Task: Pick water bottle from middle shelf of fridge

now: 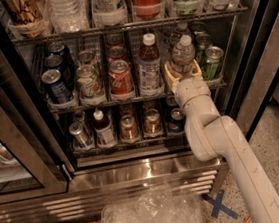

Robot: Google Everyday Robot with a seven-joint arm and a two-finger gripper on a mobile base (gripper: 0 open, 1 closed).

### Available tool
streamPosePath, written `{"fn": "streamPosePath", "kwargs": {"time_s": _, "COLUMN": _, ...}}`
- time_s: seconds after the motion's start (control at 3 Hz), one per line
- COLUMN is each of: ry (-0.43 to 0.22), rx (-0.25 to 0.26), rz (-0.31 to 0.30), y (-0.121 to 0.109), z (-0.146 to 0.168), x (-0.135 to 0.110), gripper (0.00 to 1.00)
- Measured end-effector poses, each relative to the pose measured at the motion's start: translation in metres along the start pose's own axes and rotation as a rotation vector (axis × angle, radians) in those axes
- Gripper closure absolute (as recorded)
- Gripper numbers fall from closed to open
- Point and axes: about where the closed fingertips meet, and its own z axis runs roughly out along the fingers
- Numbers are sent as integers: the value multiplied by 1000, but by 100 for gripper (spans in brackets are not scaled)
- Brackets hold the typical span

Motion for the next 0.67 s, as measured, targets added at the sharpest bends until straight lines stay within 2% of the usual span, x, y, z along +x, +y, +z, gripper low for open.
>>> {"fn": "streamPosePath", "kwargs": {"time_s": 0.67, "ry": -48, "rx": -25, "rz": -3, "y": 2, "z": -5, "x": -19, "gripper": 100}}
